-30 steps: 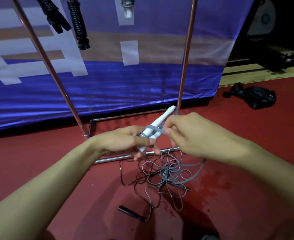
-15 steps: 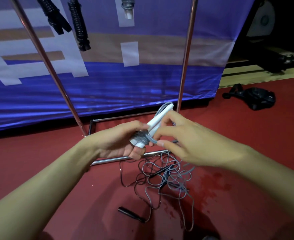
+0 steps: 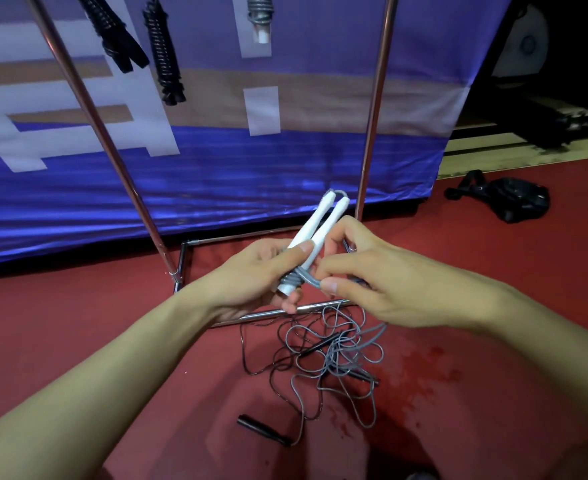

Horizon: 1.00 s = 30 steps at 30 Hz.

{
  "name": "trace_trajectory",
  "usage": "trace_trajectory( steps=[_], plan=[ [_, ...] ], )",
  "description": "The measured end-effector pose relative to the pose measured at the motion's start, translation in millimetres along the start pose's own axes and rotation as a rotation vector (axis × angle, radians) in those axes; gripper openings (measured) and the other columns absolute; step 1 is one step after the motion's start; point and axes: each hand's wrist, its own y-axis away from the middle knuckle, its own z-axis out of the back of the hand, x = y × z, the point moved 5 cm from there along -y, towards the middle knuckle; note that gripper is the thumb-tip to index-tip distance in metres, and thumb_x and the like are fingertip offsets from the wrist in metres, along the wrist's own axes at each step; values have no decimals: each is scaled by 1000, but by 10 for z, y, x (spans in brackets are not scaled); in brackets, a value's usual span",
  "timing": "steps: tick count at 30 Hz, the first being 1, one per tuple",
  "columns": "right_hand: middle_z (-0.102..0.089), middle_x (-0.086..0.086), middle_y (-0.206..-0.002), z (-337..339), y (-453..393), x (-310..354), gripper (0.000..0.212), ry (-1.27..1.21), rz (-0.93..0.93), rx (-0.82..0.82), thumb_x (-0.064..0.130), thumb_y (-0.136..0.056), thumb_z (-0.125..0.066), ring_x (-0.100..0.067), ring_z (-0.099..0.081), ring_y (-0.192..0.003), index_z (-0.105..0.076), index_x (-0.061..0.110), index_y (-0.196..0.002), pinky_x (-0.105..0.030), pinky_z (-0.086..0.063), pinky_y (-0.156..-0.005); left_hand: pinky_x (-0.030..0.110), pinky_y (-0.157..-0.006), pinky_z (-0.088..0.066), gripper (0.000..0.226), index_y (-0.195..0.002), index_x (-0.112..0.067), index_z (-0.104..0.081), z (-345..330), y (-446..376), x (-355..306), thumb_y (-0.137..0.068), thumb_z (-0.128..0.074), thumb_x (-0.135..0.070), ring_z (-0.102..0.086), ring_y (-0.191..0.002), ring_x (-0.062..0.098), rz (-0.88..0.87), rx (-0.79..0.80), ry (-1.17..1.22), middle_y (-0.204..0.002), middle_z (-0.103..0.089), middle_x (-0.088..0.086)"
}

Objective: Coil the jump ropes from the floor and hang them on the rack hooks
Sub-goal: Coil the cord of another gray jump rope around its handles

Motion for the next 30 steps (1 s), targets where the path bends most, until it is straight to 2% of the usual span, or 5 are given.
trace_trajectory(
  steps=[7, 12, 21, 26, 30],
  plan=[
    [-31, 16, -120, -20, 32, -79, 15, 95, 20, 78, 37, -106, -47, -22, -57, -80, -56, 34, -94, -44, -50, -79, 19, -44, -40, 34, -130, -5, -57, 14, 21, 90, -105, -54, -28, -55, -63, 17, 82, 127, 139, -99, -55, 12],
    [-54, 0, -134, -19, 50, -84, 32, 108, 20, 93, 35, -104, -49, -18, -58, -111, -60, 26, -133, -37, -47, -91, 21, -48, -22, 18, -115, -16, -67, 26, 34, 120, -102, -56, -23, -45, -62, 17, 131, 209, 271, -98, -51, 12],
    [-31, 16, -126, 34, 78, -78, 12, 84, 38, 78, 39, -105, -51, -13, -57, -76, -62, 36, -101, -33, -47, -80, 27, -55, -24, 37, -128, -5, -66, 134, 115, 82, -100, -58, -28, -46, -67, 19, 135, 296, 347, -96, -48, 12],
    [-62, 17, -95, -18, 23, -375, 16, -91, -81, 184, 32, -106, -53, -11, -64, -80, -68, 33, -100, -19, -46, -76, 28, -56, -29, 38, -131, 3, -58, 162, 164, 65, -100, -62, -19, -49, -73, 21, 111, 331, 350, -91, -56, 11],
    [-65, 16, -88, -133, -31, -596, 15, -66, -108, 183, 31, -104, -57, -8, -64, -85, -68, 33, -95, -29, -52, -81, 25, -56, -37, 44, -135, -2, -56, 126, 194, 55, -97, -68, -21, -50, -73, 20, 144, 379, 293, -110, -63, 20]
  ],
)
